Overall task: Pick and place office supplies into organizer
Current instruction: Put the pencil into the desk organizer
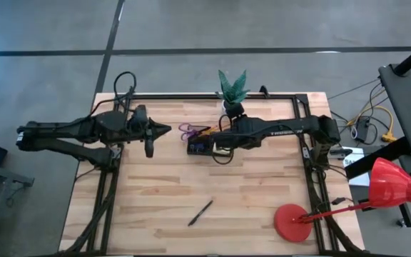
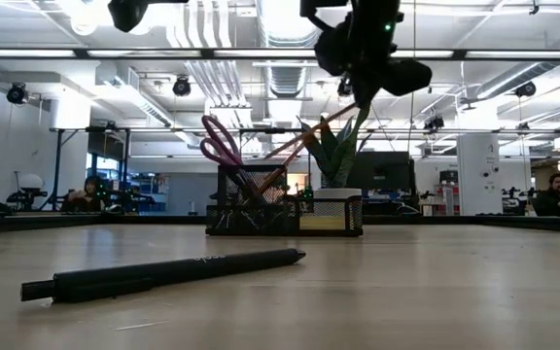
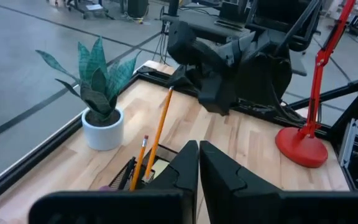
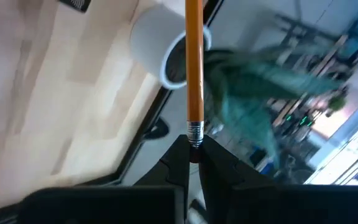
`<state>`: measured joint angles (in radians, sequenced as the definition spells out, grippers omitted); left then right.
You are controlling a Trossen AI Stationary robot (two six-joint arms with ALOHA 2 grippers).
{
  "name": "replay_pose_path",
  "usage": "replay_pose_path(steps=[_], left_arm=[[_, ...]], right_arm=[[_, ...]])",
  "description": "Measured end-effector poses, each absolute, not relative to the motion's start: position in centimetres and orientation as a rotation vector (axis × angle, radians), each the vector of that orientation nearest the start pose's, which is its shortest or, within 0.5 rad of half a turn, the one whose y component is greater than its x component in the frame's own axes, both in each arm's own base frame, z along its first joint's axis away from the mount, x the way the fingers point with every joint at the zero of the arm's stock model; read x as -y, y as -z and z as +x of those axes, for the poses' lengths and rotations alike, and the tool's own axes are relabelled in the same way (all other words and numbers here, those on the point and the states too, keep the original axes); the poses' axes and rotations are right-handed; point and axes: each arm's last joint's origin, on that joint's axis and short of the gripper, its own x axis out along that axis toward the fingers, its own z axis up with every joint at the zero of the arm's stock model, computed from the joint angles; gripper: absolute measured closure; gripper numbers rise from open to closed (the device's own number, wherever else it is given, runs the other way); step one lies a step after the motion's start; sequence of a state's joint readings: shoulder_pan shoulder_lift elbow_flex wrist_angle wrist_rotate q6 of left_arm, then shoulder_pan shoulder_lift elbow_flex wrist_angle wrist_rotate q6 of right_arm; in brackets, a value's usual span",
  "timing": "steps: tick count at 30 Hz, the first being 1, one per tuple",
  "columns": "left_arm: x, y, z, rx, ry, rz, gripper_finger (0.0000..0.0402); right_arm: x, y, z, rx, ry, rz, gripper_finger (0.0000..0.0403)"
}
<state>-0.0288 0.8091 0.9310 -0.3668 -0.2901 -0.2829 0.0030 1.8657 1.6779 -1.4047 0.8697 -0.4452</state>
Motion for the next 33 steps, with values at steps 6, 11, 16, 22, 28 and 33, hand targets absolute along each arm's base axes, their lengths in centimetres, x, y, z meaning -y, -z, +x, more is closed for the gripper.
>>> replay_pose_path(steps=[6,11,16,22,28,33], left_arm=[[-0.4,-35.8,17.0,-0.220,-0.295,-0.238,0.0402],[-0.3,-35.7,17.3,-0.233,-0.292,-0.236,0.0402],[-0.3,-35.6,17.3,-0.242,-0.290,-0.235,0.0402],[-0.3,-35.6,17.2,-0.239,-0.289,-0.235,0.0402],[-0.3,-35.6,17.3,-0.242,-0.288,-0.227,0.0402],[-0.3,-35.7,17.1,-0.236,-0.283,-0.228,0.0402]], right_arm=[[2.4,-26.5,36.3,-1.695,0.270,-1.222,0.0390],[2.6,-24.3,37.4,-1.755,0.239,-1.269,0.0390],[2.0,-23.7,38.1,-1.737,0.233,-1.278,0.0390],[1.0,-25.5,40.0,-1.539,0.322,-1.243,0.0390],[0.4,-27.3,41.4,-1.405,0.265,-1.235,0.0370],[0.2,-27.3,41.6,-1.361,0.282,-1.160,0.0321]])
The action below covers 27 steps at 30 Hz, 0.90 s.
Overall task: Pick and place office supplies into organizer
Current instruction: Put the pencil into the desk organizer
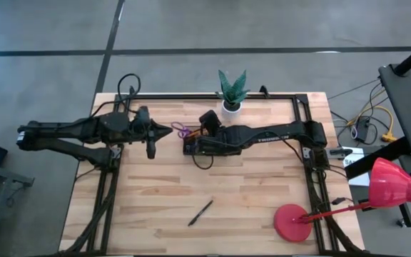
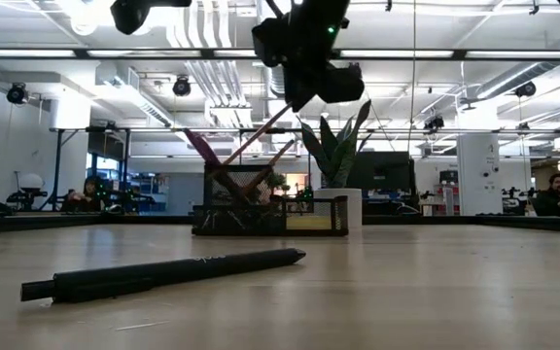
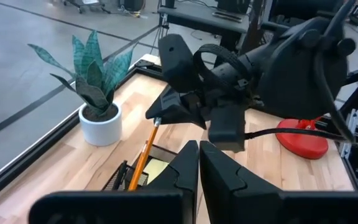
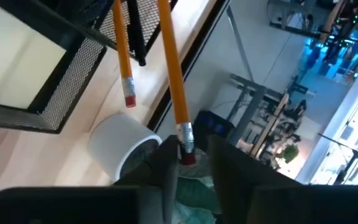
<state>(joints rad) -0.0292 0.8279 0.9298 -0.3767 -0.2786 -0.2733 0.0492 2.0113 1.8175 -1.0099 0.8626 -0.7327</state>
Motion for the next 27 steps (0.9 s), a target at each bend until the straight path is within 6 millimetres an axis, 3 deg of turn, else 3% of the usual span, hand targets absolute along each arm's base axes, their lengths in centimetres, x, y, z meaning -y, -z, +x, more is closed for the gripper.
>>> replay_pose_path(steps=[6,10,18,22,27], left_arm=[[-0.2,-35.9,16.8,-0.227,-0.260,-0.234,0.0402],[-0.2,-35.9,16.6,-0.223,-0.248,-0.238,0.0402],[-0.2,-35.9,16.5,-0.227,-0.243,-0.241,0.0402],[-0.2,-35.9,16.5,-0.227,-0.241,-0.241,0.0402],[-0.2,-35.7,16.4,-0.250,-0.244,-0.237,0.0402]], right_arm=[[0.0,-26.4,41.2,-1.404,0.248,-1.183,0.0273],[0.2,-25.4,40.4,-1.505,0.203,-1.272,0.0264],[0.3,-25.2,40.3,-1.527,0.291,-1.320,0.0304],[0.3,-25.3,40.3,-1.501,0.351,-1.260,0.0335],[0.4,-28.0,39.4,-1.377,0.551,-1.050,0.0343]])
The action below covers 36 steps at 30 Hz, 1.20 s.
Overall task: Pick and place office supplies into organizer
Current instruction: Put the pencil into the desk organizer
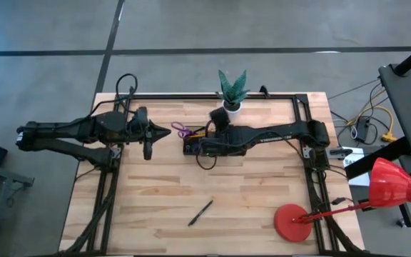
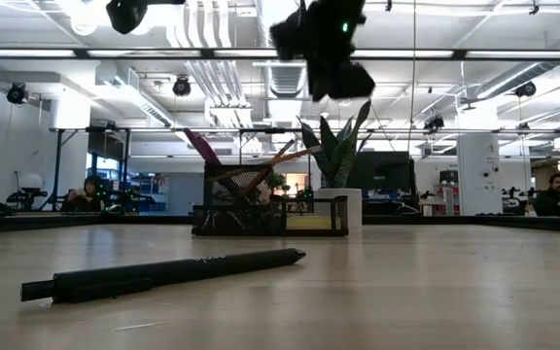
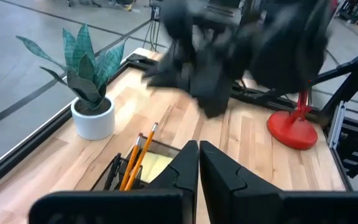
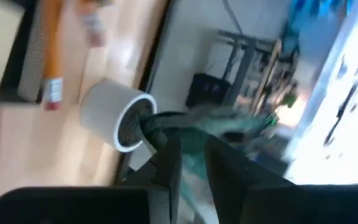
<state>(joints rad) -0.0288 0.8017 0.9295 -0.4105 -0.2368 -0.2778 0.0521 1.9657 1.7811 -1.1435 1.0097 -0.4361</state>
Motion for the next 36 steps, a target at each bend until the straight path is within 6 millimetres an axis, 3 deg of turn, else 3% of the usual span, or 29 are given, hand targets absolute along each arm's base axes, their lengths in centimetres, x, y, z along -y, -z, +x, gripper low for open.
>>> replay_pose_path(steps=[2,6,8,10,14,17,25,36], left_arm=[[-0.2,-35.6,16.4,-0.260,-0.245,-0.236,0.0402],[-0.2,-35.4,16.3,-0.281,-0.249,-0.233,0.0402],[-0.2,-35.4,16.4,-0.282,-0.249,-0.233,0.0402],[-0.2,-35.4,16.4,-0.282,-0.249,-0.232,0.0402],[-0.2,-35.3,16.5,-0.287,-0.249,-0.231,0.0402],[-0.2,-35.2,16.4,-0.300,-0.250,-0.229,0.0402],[-0.2,-34.6,16.2,-0.362,-0.256,-0.211,0.0402],[-0.2,-34.3,16.6,-0.375,-0.253,-0.189,0.0402]], right_arm=[[0.6,-29.8,38.5,-1.308,0.632,-0.857,0.0337],[2.5,-31.8,36.5,-1.236,0.696,-0.015,0.0322],[3.2,-31.8,36.0,-1.226,0.666,0.186,0.0314],[2.9,-31.2,36.1,-1.236,0.608,0.116,0.0304],[1.4,-28.9,36.4,-1.371,0.340,-0.196,0.0283],[1.6,-27.3,36.3,-1.415,0.272,-0.296,0.0267],[3.2,-26.6,36.9,-1.348,0.273,-0.285,0.0239],[6.1,-26.4,37.1,-1.311,0.303,-0.269,0.0238]])
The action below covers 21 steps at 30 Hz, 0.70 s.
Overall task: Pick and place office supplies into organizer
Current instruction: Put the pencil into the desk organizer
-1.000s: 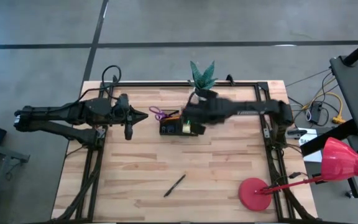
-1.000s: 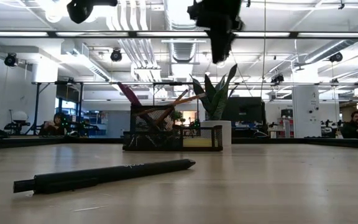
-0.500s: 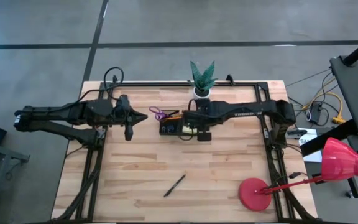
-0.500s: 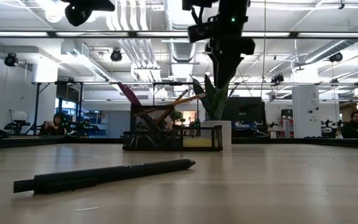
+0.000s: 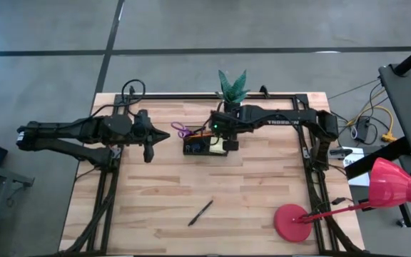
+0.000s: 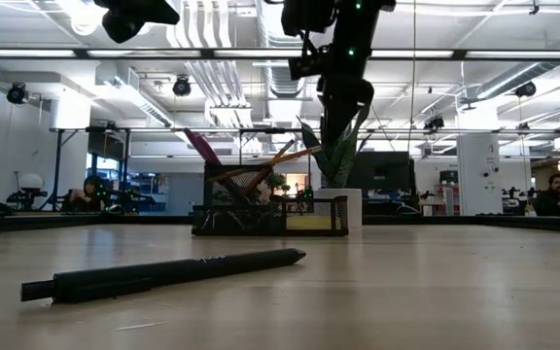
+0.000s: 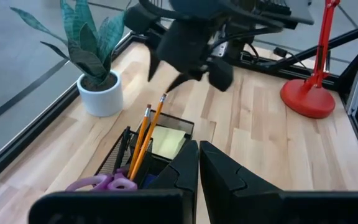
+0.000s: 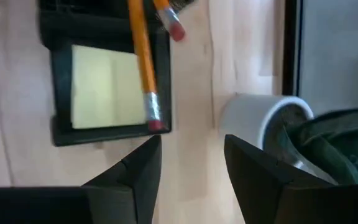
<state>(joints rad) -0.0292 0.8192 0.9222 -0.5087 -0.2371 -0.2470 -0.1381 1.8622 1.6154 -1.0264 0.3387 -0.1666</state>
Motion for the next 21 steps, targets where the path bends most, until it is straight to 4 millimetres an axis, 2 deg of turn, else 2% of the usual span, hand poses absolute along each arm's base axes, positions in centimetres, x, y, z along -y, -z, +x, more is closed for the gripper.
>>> replay_pose_path(steps=[14,21], left_arm=[[-0.2,-34.2,16.7,-0.382,-0.257,-0.187,0.0402],[-0.2,-34.2,16.8,-0.388,-0.257,-0.186,0.0402]], right_arm=[[6.3,-24.0,38.5,-1.332,0.241,-0.243,0.0251],[6.3,-23.9,38.5,-1.331,0.252,-0.228,0.0294]])
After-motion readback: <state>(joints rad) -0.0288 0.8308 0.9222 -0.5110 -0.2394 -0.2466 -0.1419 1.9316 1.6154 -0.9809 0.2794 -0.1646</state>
